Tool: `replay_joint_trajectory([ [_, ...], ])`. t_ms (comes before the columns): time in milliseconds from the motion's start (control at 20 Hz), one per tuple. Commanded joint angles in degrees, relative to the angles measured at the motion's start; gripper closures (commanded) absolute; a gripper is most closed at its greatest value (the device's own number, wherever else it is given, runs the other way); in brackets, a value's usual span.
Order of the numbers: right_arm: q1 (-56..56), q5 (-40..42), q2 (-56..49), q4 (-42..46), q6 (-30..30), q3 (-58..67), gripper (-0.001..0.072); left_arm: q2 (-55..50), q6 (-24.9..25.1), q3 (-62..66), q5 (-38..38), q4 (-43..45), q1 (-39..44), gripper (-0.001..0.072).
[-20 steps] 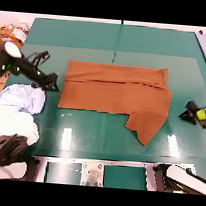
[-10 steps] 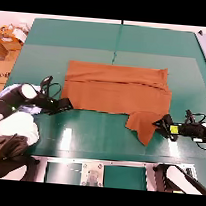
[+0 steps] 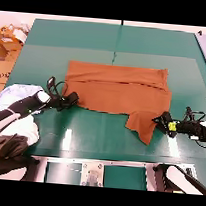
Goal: Fold the shirts.
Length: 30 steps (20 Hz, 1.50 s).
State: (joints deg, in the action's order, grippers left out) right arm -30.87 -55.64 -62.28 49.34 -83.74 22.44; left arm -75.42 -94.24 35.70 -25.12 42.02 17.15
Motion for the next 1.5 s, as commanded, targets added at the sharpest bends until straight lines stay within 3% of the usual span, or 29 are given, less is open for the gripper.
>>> replay_joint_trajectory([
  [0,-0.07,-1.86,0.0,-0.68,2.95,0.96,0.0703,0.15,6.95,2.32,-4.46,-1.44,0.15,0.0686],
  [150,-1.57,-7.96,0.04,1.4,3.87,4.5,0.0696,2.54,8.68,4.31,-16.83,4.5,-4.13,0.0687],
  [400,-4.63,-17.11,5.64,13.55,-3.04,6.84,0.0697,10.25,2.23,4.44,-34.67,25.09,-10.56,0.0687],
  [550,-4.59,-21.31,11.43,13.92,-4.22,7.39,0.0697,10.8,3.32,4.44,-40.09,24.7,-10.54,0.0686],
  [950,-1.95,-21.33,11.85,6.38,-4.55,21.22,0.0697,10.23,7.8,20.26,-40.85,22.77,-10.54,0.0687],
  [1150,3.87,-15.98,0.59,2.1,-4.52,30.51,0.0697,3.41,9.33,30.27,-38.88,21.7,-10.54,0.0687],
  [1450,9.79,-4.31,-22.6,-1.46,-3.76,44.17,0.0696,-16.33,14.6,40.83,-31.63,14.99,-10.54,0.0686],
])
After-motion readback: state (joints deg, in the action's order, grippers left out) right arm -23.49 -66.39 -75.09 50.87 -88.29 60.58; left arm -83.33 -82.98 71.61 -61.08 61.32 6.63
